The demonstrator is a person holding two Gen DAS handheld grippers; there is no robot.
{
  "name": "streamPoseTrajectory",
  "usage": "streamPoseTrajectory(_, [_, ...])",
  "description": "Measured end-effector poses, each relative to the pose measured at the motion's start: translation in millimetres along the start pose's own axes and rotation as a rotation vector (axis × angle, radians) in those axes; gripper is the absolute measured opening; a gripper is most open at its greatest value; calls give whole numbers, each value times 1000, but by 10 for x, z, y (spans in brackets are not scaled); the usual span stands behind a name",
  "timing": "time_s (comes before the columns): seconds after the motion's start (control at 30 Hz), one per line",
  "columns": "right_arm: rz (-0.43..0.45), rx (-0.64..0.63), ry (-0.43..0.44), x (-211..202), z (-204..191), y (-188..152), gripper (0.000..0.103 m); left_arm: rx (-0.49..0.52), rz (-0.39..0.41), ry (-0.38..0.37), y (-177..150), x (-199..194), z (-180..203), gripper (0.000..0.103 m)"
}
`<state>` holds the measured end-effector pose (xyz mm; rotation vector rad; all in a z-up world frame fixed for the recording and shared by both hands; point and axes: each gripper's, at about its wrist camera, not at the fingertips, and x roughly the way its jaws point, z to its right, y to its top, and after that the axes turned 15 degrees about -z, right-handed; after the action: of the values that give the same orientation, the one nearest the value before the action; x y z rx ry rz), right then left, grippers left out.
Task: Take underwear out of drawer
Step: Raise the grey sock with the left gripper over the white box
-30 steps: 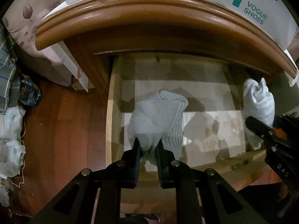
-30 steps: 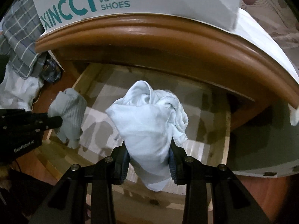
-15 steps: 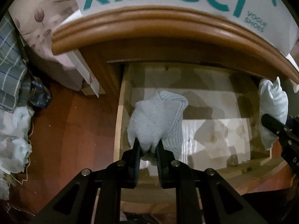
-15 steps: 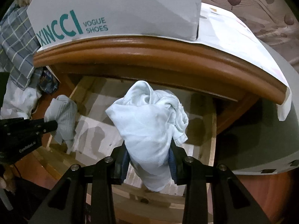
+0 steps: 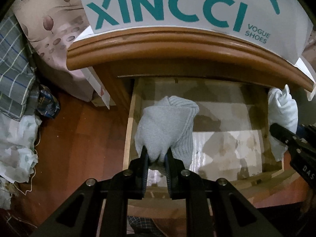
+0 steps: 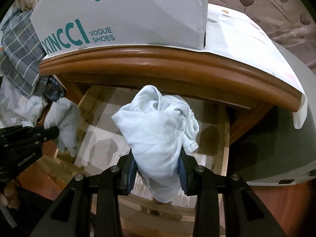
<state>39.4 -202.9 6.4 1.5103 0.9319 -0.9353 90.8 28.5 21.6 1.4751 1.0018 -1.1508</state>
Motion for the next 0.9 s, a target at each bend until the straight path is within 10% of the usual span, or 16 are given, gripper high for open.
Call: streamPoseTrajectory(0.9, [34,25,25,-165,98,-31,33,47,221,-34,-71,-1750,-330,15])
